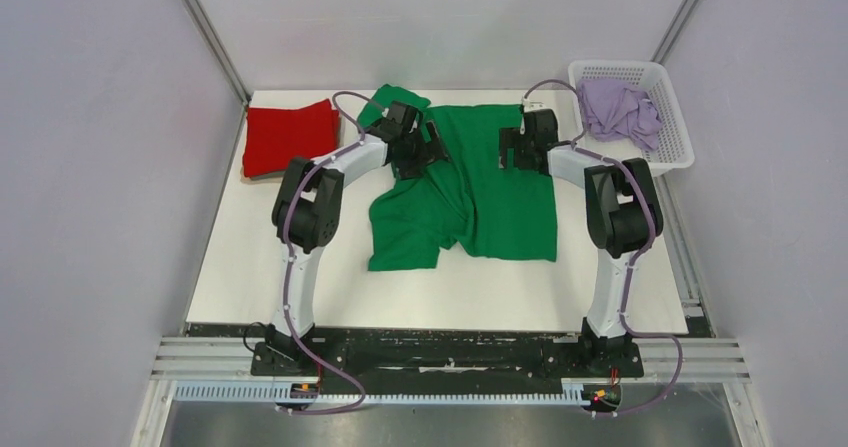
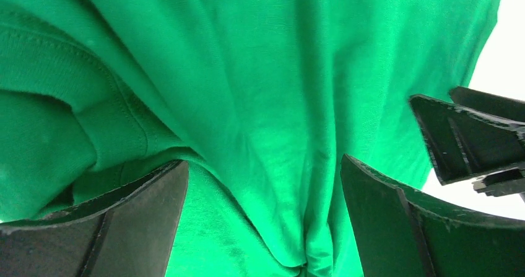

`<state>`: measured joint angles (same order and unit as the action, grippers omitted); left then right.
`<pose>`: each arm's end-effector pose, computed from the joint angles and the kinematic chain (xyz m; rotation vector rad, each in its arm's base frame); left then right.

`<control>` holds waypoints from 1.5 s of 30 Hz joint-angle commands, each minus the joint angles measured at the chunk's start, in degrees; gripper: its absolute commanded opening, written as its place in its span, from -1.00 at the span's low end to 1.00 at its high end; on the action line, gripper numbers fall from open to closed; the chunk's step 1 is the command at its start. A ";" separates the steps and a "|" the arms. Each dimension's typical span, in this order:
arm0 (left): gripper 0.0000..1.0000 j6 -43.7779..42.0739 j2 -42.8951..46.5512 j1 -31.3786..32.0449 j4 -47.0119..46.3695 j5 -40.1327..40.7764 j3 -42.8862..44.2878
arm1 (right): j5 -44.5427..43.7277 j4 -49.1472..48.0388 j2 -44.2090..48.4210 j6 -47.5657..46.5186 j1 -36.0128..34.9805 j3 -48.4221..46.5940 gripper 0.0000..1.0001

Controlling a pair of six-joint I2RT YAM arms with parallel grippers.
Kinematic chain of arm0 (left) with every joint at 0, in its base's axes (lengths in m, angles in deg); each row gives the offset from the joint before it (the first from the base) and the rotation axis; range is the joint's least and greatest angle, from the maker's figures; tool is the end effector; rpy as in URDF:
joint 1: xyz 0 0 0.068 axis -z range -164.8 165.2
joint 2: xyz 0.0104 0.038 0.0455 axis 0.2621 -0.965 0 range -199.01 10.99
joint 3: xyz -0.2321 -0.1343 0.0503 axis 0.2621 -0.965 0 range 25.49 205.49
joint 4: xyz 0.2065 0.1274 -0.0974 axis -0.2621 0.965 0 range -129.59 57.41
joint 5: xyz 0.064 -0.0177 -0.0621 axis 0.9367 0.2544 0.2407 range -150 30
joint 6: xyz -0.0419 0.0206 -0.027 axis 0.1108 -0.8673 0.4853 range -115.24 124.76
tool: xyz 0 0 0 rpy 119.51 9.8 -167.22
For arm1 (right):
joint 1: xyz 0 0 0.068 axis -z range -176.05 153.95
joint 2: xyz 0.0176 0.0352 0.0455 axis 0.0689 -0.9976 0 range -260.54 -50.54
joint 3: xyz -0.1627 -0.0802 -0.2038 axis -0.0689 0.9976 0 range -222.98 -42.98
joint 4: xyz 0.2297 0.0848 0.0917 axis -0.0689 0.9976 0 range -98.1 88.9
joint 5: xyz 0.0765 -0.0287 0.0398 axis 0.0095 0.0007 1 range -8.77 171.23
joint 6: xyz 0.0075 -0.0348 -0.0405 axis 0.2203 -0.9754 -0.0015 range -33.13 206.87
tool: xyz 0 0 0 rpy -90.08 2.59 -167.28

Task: Fold and stack the t-shirts
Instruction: Flatten out the tshirt

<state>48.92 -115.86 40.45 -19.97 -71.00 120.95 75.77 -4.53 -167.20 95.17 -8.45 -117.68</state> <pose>0.4379 -0.2139 0.1637 -0.3387 2.5722 -0.7281 0.4280 0.0906 0.1521 -0.0386 2.3617 0.0626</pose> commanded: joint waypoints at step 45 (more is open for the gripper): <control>0.48 8.15 64.03 8.90 3.70 21.92 -65.90 | 9.15 -9.57 61.83 11.57 4.05 54.78 0.96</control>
<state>55.57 -51.14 49.96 -9.83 -51.18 55.10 87.51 -14.65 -106.98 106.99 -4.45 -62.84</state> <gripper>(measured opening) 0.756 0.979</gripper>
